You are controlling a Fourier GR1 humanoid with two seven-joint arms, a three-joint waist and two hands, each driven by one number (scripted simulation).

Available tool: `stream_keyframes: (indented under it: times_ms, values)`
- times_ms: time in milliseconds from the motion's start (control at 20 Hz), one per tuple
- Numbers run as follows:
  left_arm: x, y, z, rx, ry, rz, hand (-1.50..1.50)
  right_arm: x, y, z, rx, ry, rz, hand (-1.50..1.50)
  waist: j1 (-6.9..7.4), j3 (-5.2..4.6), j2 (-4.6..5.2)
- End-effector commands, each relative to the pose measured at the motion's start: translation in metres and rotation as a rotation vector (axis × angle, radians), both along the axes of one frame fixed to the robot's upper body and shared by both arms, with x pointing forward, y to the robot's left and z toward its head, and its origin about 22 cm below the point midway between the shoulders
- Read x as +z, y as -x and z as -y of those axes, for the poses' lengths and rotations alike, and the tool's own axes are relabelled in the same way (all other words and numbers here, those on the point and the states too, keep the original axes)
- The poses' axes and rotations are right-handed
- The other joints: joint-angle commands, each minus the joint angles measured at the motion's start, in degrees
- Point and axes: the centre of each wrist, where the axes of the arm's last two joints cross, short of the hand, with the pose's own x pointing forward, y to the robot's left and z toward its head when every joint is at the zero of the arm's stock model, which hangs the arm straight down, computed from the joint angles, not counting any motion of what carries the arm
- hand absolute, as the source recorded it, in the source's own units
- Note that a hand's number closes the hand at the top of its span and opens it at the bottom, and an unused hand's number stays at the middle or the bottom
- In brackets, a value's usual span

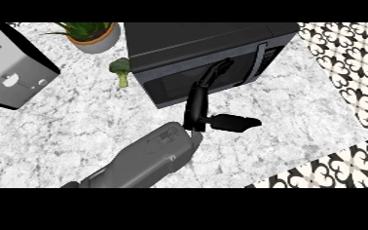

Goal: Pick up the milk, place it into the microwave and close the microwave

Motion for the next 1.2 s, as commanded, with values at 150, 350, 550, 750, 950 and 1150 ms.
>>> stream_keyframes:
  times_ms: [150,350,550,750,950,1150]
  values:
    - [0.008,-0.02,-0.003,0.059,0.011,0.003,-1.5,0.009,-0.01,0.0,0.002,0.013,0.016,1.5,-0.35,-0.01,0.95]
    - [0.011,-0.018,0.0,0.033,0.021,0.012,-1.5,-0.045,-0.018,-0.014,0.165,-0.323,-0.144,-1.5,0.63,0.35,1.34]
    - [0.009,-0.02,-0.001,0.047,0.019,0.021,-1.5,-0.045,-0.023,-0.011,0.205,-0.358,-0.173,-1.5,-0.18,0.22,1.17]
    - [0.01,-0.023,-0.002,0.054,0.025,0.026,-1.5,-0.047,-0.028,-0.001,0.203,-0.382,-0.205,-1.5,-0.28,0.31,1.4]
    - [0.005,-0.021,-0.003,0.047,0.034,0.009,-1.5,-0.043,-0.034,0.005,0.228,-0.402,-0.211,-1.5,-0.6,0.26,1.2]
    - [0.008,-0.025,-0.003,0.061,0.039,0.022,-1.5,-0.038,-0.04,0.012,0.235,-0.415,-0.215,-1.5,-0.76,0.27,1.32]
